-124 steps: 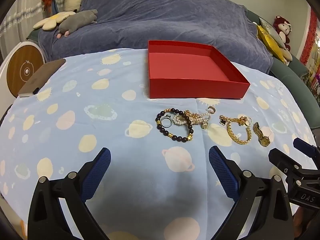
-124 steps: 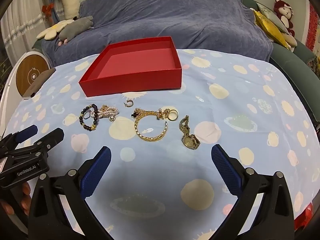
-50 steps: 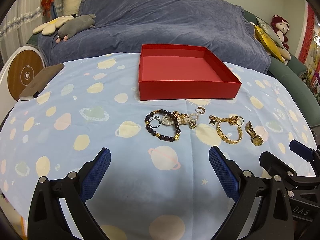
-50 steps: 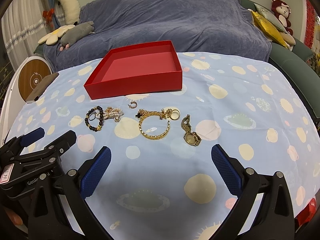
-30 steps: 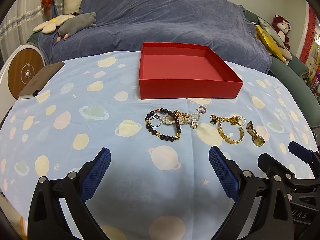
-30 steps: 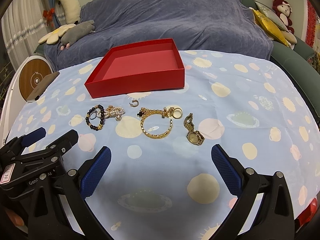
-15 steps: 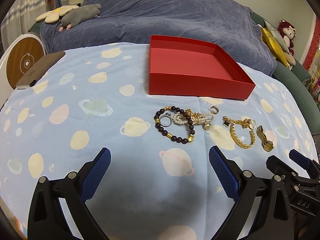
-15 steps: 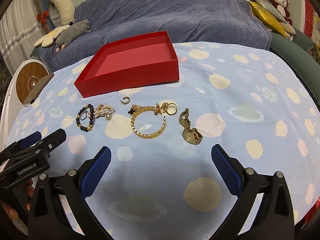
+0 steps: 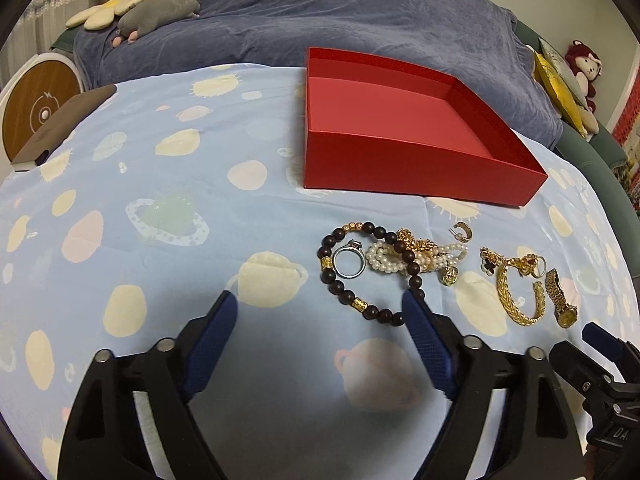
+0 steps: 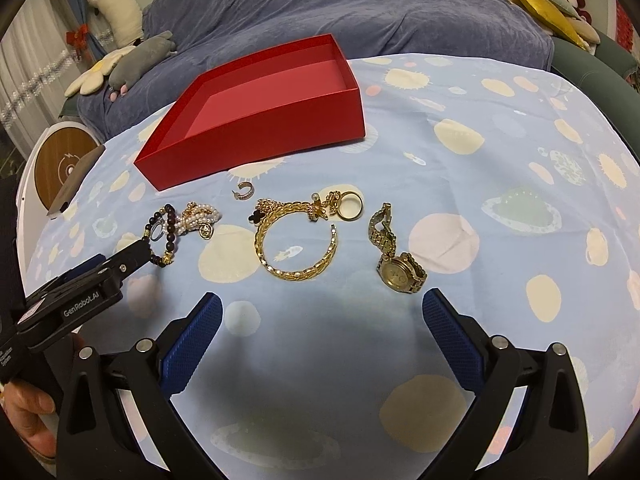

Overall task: Organize jewelry
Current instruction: 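Grasp the dark beaded bracelet with the left tool while the right tool grasps the gold cuff bangle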

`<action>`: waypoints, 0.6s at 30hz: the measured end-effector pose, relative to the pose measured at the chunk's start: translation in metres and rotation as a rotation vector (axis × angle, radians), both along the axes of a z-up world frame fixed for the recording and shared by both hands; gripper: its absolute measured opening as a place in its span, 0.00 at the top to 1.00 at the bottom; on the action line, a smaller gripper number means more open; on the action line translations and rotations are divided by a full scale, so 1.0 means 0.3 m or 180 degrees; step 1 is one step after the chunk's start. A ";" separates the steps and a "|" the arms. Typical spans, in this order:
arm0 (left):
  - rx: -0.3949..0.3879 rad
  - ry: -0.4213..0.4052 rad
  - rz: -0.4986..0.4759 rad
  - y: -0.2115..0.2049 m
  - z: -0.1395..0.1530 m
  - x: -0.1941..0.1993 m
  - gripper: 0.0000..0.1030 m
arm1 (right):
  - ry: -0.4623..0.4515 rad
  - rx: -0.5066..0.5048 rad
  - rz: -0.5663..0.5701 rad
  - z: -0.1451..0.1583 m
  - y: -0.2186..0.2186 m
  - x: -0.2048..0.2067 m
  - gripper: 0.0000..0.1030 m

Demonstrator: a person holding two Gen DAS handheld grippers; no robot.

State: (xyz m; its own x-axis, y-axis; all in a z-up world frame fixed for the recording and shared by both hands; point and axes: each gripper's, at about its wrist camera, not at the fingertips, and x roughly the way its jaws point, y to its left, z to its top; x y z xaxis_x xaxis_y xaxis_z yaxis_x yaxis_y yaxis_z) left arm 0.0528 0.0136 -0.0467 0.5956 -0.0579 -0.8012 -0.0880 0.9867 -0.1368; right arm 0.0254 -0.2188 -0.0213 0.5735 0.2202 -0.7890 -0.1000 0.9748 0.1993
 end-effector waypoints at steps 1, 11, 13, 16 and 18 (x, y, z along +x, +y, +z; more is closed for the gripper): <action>-0.0016 0.0009 0.0000 0.003 -0.006 0.008 0.35 | -0.0007 -0.0001 0.0005 0.000 0.000 0.004 0.05; 0.0295 -0.0149 -0.0105 -0.033 -0.016 0.034 0.71 | -0.0019 0.0030 0.0070 -0.001 0.010 0.031 0.05; 0.0217 -0.0151 -0.0169 -0.032 -0.016 0.033 0.94 | -0.0006 0.0039 0.0075 -0.004 0.010 0.033 0.05; 0.0219 -0.0146 -0.0218 -0.035 -0.014 0.038 0.95 | -0.0010 0.0060 0.0086 -0.001 0.009 0.033 0.05; 0.0170 -0.0135 -0.0239 -0.033 -0.009 0.034 0.95 | -0.0020 0.0072 0.0090 0.002 0.010 0.033 0.05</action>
State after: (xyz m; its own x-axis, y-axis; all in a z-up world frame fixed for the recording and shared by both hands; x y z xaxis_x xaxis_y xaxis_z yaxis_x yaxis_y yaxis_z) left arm 0.0630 0.0038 -0.0495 0.6246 -0.0616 -0.7785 -0.0086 0.9963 -0.0858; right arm 0.0352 -0.2157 -0.0206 0.5719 0.2542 -0.7800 -0.1289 0.9668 0.2206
